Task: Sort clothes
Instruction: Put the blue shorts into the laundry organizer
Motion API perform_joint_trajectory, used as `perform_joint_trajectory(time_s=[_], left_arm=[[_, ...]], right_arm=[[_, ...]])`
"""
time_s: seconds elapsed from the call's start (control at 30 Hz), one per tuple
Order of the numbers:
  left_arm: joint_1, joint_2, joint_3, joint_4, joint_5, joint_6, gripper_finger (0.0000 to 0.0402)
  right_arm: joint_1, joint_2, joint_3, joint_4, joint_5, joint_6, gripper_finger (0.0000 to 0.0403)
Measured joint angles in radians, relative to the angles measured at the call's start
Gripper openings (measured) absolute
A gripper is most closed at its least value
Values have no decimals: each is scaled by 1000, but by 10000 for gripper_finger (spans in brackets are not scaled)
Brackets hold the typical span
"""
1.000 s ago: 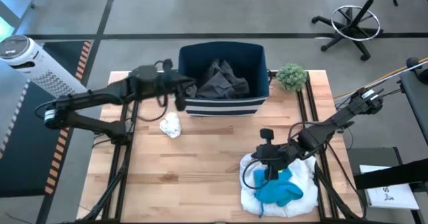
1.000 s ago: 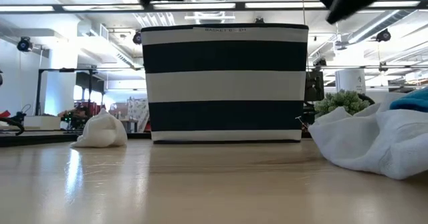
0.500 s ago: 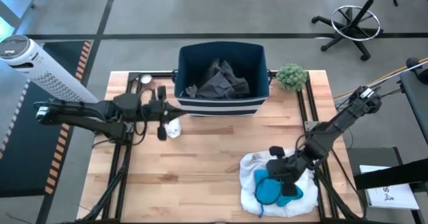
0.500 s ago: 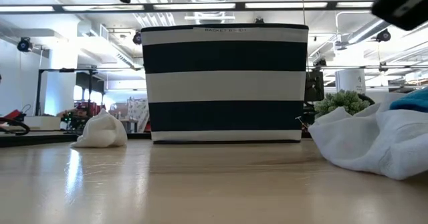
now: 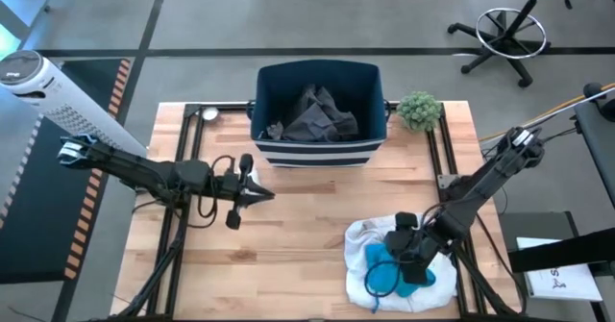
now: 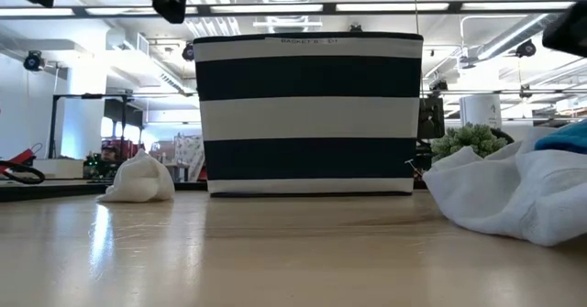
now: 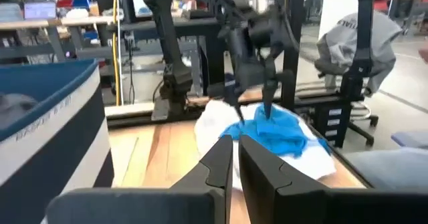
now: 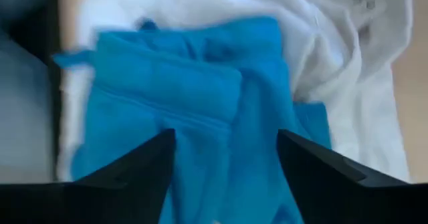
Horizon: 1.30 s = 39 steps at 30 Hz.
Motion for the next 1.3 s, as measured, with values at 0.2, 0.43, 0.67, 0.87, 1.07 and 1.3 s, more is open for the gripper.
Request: perform_joint_trajectory(time_s=[0.2, 0.43, 0.67, 0.87, 1.07, 1.3], left_arm=[[-13, 32, 0, 41, 0, 6, 24], [-15, 51, 0, 115, -9, 83, 50], [-14, 53, 0, 205, -11, 234, 35], [-15, 53, 0, 226, -11, 270, 6], [-14, 53, 0, 246, -11, 270, 3], [-14, 52, 0, 294, -12, 303, 1]], right_arm=[[-1, 88, 0, 13, -95, -28, 281], [-12, 154, 3, 15, -158, -90, 164], [-37, 123, 86, -50, -158, -155, 19], [-56, 82, 264, -212, -57, -214, 6], [-103, 80, 492, -326, 214, -326, 5], [-239, 88, 733, -298, 516, -571, 4]])
